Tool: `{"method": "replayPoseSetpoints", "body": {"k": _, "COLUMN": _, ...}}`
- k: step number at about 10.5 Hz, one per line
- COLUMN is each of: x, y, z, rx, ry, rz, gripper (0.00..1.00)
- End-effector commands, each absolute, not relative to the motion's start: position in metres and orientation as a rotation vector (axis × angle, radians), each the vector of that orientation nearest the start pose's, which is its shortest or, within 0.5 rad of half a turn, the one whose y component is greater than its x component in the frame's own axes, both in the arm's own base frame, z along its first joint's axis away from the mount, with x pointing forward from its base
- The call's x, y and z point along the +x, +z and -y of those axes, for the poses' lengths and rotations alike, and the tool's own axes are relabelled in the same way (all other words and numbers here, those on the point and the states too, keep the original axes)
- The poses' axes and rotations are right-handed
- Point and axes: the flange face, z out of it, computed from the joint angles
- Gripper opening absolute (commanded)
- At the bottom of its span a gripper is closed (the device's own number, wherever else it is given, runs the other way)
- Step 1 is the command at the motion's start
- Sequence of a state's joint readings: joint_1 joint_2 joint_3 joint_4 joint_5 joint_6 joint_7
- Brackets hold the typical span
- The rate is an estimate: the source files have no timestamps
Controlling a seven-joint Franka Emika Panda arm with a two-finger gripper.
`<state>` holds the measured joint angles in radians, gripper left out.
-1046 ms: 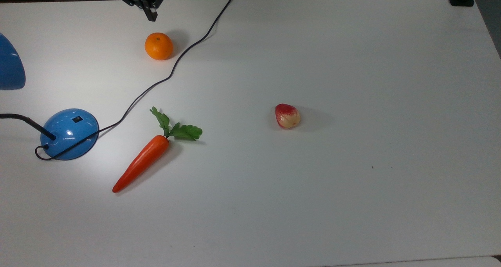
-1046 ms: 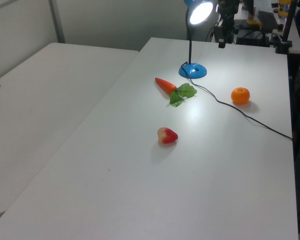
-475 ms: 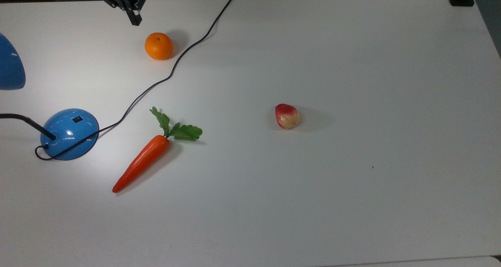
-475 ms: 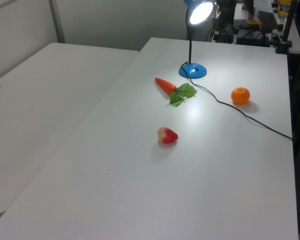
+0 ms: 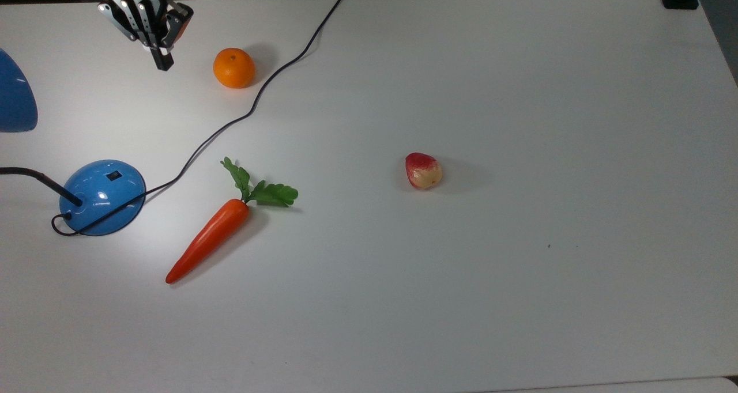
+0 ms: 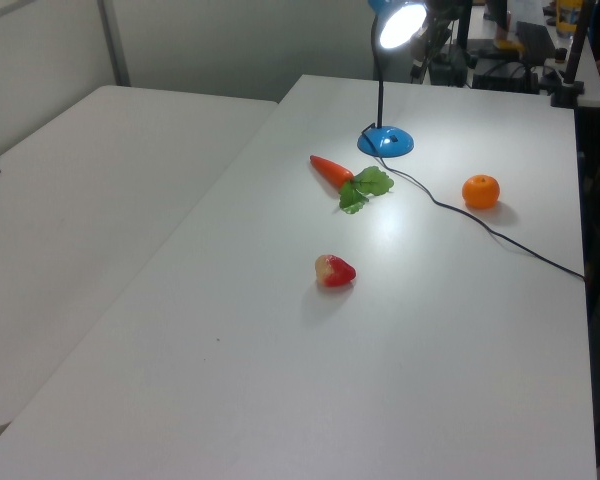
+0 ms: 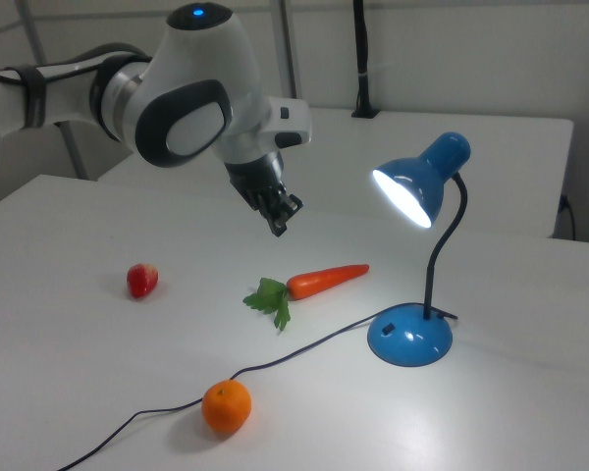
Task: Turn off lamp
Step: 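Move the closed gripper toward the blue lamp base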
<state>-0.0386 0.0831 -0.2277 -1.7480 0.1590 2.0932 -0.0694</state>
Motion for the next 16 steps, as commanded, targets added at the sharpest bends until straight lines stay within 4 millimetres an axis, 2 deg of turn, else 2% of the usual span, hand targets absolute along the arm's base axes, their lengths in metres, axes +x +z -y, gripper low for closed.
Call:
{"method": "replayPoseSetpoints", "body": {"k": 1, "x": 0.603, "y": 0.519, "z": 0.176, "rx": -2.987, "ry": -0.512, "rz": -0.485, "gripper": 0.00}}
{"method": "replayPoseSetpoints", "body": {"k": 4, "x": 0.609, "y": 0.495, "z": 0.177, "rx": -2.989, "ry": -0.548, "rz": -0.512, "gripper": 0.00}}
{"method": "replayPoseSetpoints", "body": {"k": 6, "x": 0.602, "y": 0.481, "z": 0.195, "rx": -2.954, "ry": -0.649, "rz": -0.654, "gripper": 0.00}}
{"method": "replayPoseSetpoints", "body": {"k": 8, "x": 0.597, "y": 0.469, "z": 0.199, "rx": -2.947, "ry": -0.675, "rz": -0.686, "gripper": 0.00}}
{"method": "replayPoseSetpoints", "body": {"k": 10, "x": 0.591, "y": 0.446, "z": 0.203, "rx": -2.929, "ry": -0.786, "rz": -0.747, "gripper": 0.00}}
{"method": "replayPoseSetpoints", "body": {"k": 11, "x": 0.591, "y": 0.431, "z": 0.213, "rx": -2.931, "ry": -0.833, "rz": -0.772, "gripper": 0.00}}
{"method": "replayPoseSetpoints", "body": {"k": 12, "x": 0.595, "y": 0.419, "z": 0.215, "rx": -2.939, "ry": -0.843, "rz": -0.777, "gripper": 0.00}}
{"method": "replayPoseSetpoints", "body": {"k": 14, "x": 0.599, "y": 0.393, "z": 0.233, "rx": -2.956, "ry": -0.891, "rz": -0.810, "gripper": 0.00}}
{"method": "replayPoseSetpoints", "body": {"k": 16, "x": 0.609, "y": 0.380, "z": 0.240, "rx": -2.966, "ry": -0.926, "rz": -0.813, "gripper": 0.00}}
